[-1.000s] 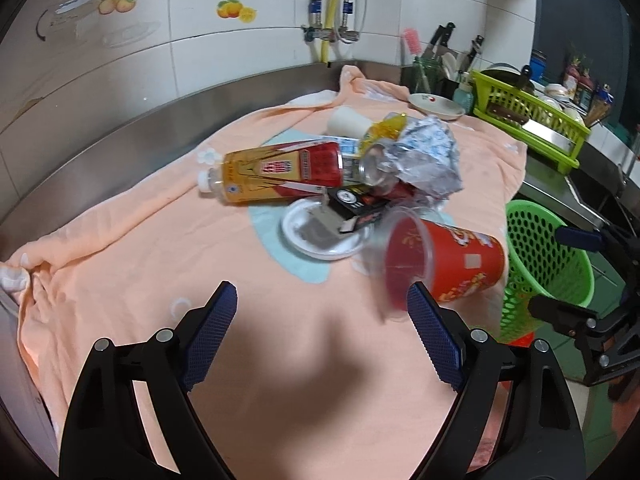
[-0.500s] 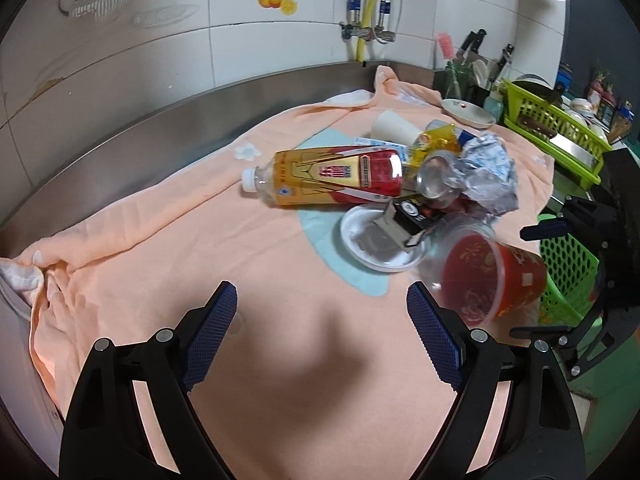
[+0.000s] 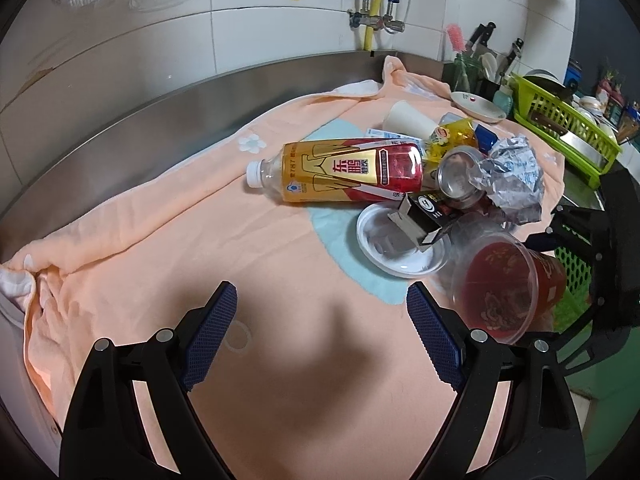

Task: Collect trash
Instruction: 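Grasp the red printed plastic cup with the right gripper, then drop the red cup into the green basket with the right gripper while the left gripper grasps crumpled foil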

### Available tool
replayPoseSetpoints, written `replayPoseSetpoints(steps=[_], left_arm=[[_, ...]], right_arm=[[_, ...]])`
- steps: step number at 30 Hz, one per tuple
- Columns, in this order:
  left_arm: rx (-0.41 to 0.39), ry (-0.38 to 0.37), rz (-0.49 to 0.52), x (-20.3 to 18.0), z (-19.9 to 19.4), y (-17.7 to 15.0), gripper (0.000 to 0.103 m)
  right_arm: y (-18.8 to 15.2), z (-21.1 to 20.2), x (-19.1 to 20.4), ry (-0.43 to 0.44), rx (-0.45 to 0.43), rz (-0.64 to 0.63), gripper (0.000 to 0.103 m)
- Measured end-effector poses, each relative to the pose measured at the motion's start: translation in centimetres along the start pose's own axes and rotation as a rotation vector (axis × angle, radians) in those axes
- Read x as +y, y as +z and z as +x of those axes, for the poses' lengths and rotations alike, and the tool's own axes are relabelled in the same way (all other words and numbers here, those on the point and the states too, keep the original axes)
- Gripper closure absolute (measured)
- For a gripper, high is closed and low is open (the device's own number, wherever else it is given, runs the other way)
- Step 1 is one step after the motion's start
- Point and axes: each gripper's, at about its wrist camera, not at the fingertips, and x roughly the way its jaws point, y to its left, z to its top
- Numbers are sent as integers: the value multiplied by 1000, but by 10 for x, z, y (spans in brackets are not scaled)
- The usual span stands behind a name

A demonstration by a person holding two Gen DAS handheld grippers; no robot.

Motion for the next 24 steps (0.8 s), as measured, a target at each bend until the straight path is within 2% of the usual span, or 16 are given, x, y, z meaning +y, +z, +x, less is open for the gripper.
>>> replayPoseSetpoints(steps=[8,17,24], left_arm=[[-26,-33,50,-19,-3,13,17],[-41,-73,96,-42,-6,22,17],[-72,-123,172,-74,-9,36,17]], right_arm=[[-8,-19,7,9,-55,77,32],[-25,-36,20,57,-113,203,33],[-42,-50,22,48,-163,314,34]])
